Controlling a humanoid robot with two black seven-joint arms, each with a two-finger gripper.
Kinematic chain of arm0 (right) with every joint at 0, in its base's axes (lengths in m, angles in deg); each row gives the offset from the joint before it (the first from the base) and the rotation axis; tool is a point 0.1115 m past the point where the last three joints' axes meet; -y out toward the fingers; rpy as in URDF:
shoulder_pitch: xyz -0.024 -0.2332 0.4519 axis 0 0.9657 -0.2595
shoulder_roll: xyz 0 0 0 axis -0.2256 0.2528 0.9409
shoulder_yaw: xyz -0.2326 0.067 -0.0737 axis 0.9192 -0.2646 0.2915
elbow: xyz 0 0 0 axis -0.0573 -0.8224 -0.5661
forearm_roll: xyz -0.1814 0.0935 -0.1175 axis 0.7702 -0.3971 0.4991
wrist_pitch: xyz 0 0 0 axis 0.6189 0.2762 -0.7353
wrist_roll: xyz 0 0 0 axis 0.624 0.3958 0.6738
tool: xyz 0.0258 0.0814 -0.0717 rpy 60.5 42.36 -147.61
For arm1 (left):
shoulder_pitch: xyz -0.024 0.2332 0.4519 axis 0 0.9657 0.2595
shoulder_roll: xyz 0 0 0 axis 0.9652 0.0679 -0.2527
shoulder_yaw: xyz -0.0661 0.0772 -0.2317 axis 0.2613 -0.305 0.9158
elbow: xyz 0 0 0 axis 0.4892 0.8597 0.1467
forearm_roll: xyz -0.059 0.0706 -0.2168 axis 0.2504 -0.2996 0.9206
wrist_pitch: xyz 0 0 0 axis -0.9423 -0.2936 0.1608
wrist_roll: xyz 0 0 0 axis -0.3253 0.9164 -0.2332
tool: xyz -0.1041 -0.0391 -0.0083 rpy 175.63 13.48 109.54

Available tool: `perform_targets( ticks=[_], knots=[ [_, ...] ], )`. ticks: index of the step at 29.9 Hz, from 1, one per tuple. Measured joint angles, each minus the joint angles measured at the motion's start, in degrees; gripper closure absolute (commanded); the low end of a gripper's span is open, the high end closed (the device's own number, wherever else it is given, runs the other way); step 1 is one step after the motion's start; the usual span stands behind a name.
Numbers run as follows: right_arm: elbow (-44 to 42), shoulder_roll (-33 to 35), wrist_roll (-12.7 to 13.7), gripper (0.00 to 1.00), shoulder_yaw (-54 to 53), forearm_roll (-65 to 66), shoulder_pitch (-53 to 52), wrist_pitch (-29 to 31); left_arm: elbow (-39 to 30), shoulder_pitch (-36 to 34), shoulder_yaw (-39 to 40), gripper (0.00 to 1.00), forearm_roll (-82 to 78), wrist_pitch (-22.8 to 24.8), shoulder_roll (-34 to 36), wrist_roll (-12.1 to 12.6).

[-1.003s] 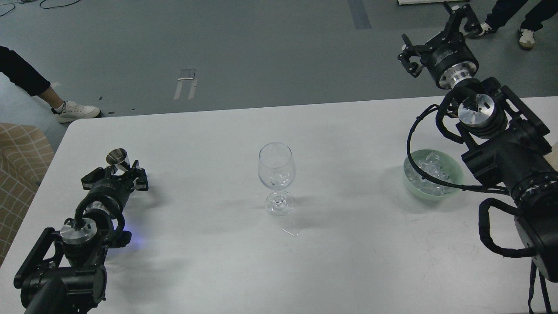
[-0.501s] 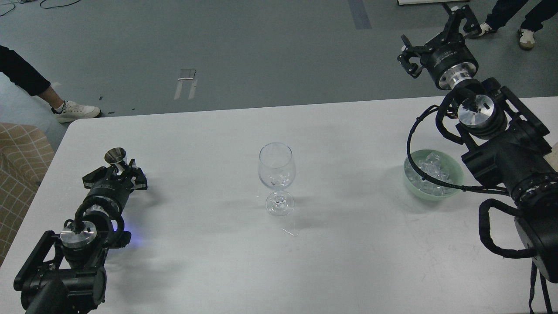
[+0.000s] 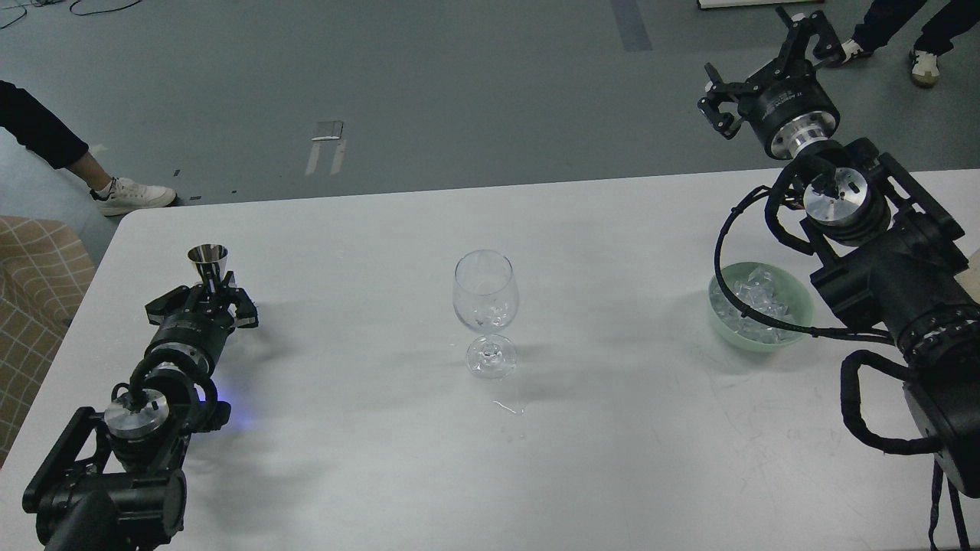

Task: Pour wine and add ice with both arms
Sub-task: 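Lift the jigger with the left gripper and carry it toward the wine glass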

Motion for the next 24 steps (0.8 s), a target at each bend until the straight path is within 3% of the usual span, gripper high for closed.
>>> perform_targets(
  ticks=[9,24],
  knots=[
    [0.0,0.3,0.0,0.00,0.0,0.0,0.0,0.0,-2.4,-0.1,0.4,0.88,0.5,0.4,-0.2,0.0],
    [0.0,0.9,0.1,0.00,-0.1,0.0,0.1,0.0,-17.3,3.0,-2.4,0.96,0.6,-0.1,0.5,0.4]
  ],
)
